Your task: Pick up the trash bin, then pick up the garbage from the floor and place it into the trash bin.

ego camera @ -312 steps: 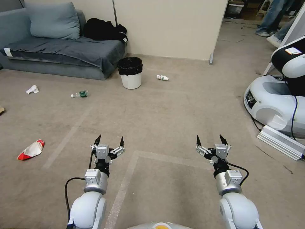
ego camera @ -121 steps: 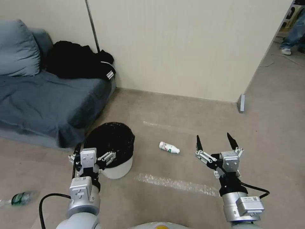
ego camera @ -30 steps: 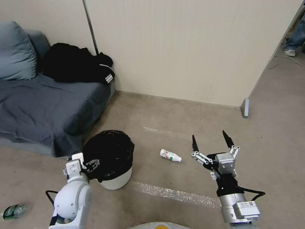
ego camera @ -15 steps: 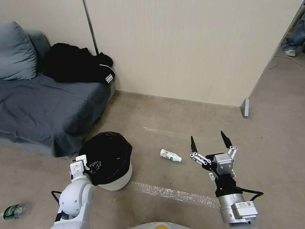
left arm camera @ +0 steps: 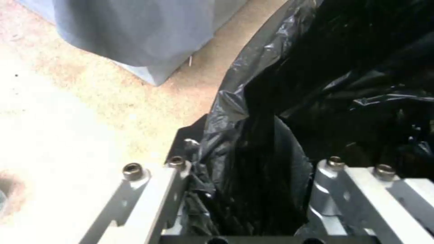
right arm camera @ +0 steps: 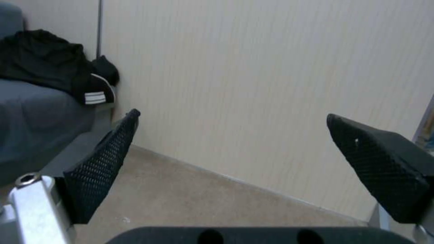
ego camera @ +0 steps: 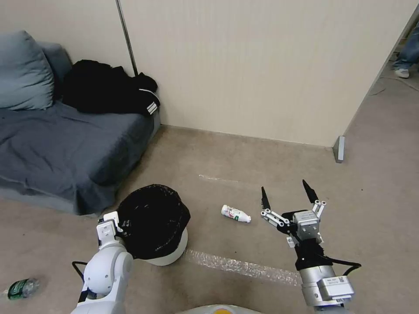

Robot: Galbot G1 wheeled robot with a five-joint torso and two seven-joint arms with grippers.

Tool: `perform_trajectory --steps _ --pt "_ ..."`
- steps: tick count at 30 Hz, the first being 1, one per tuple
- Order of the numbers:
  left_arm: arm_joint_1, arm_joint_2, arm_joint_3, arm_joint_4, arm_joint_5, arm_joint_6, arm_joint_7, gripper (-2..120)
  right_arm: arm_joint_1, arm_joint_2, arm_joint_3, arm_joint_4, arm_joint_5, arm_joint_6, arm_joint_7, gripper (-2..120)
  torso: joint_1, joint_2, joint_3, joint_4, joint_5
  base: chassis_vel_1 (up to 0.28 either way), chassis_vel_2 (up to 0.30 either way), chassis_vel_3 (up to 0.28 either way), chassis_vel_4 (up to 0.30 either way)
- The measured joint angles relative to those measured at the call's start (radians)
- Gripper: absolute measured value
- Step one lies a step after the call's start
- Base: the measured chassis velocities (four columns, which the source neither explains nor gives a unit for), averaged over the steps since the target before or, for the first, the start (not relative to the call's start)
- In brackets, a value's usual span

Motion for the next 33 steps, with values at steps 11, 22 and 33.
perform_trajectory --steps 11,22,33 --pt "0.025 -0.011 0.008 -0.021 0.011 0.0 -0.003 27 0.0 0.0 -0.002 0.001 -0.003 0.0 0.0 100 0.0 0.0 0.0 0.0 -0.0004 0.0 0.0 0.0 0.0" --pt "0.073 -0.03 0.035 -0.096 0.028 0.003 -0.003 19 0.001 0.0 -0.014 0.006 -0.012 -0.005 0.036 100 0.0 0.0 0.0 0.0002 -0.0019 0.0 0.0 0.0 0.0" --pt "0.117 -0.053 0.061 -0.243 0.025 0.012 -0.016 1 0.004 0.0 -0.022 0.006 -0.031 -0.008 0.053 100 0.0 0.0 0.001 -0.0003 -0.0014 0.0 0.0 0.0 0.0"
